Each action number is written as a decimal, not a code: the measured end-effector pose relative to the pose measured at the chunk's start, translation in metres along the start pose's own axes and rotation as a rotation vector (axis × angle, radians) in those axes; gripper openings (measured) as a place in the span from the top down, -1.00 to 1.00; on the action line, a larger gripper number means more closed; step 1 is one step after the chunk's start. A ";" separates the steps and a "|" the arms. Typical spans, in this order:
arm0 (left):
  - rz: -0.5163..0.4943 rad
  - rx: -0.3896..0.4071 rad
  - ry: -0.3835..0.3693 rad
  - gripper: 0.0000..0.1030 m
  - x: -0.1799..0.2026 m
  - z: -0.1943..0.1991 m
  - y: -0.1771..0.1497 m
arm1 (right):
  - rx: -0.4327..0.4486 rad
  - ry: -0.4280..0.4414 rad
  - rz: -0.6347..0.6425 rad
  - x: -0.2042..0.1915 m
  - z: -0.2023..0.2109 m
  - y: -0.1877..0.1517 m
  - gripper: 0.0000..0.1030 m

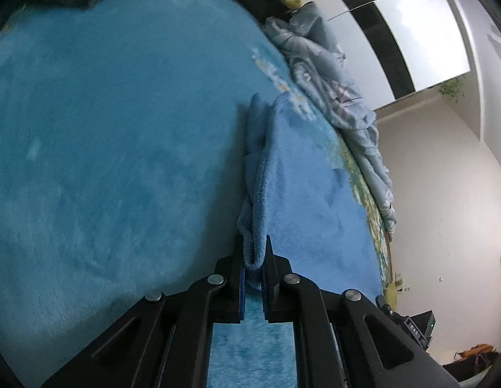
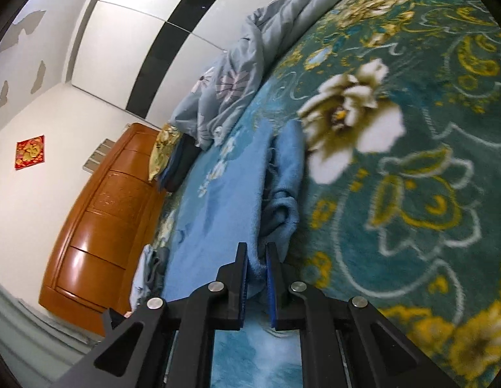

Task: Fold clothes

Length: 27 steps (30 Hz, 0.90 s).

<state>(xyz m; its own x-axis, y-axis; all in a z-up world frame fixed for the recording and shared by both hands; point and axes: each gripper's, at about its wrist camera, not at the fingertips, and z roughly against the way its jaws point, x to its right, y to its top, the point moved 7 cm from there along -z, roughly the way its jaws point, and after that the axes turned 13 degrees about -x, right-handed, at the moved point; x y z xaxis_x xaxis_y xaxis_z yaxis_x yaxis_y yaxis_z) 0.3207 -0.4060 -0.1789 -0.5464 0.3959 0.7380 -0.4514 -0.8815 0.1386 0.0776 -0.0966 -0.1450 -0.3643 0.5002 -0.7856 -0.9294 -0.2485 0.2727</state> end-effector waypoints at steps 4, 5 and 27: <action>-0.001 -0.006 -0.009 0.85 -0.004 -0.003 -0.002 | -0.009 -0.007 -0.047 0.019 -0.002 -0.005 0.79; -0.004 -0.007 -0.011 0.84 -0.004 -0.003 -0.002 | -0.012 -0.008 -0.056 0.022 -0.003 -0.006 0.79; -0.229 0.067 0.156 0.69 0.044 0.033 0.016 | 0.045 -0.052 0.040 0.028 0.020 0.003 0.20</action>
<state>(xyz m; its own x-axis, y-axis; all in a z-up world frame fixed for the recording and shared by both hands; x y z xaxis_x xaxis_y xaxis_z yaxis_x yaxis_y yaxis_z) 0.3133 -0.4112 -0.1224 -0.5401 0.6168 0.5726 -0.5307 -0.7776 0.3372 0.0635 -0.0666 -0.1556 -0.4027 0.5331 -0.7441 -0.9153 -0.2326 0.3288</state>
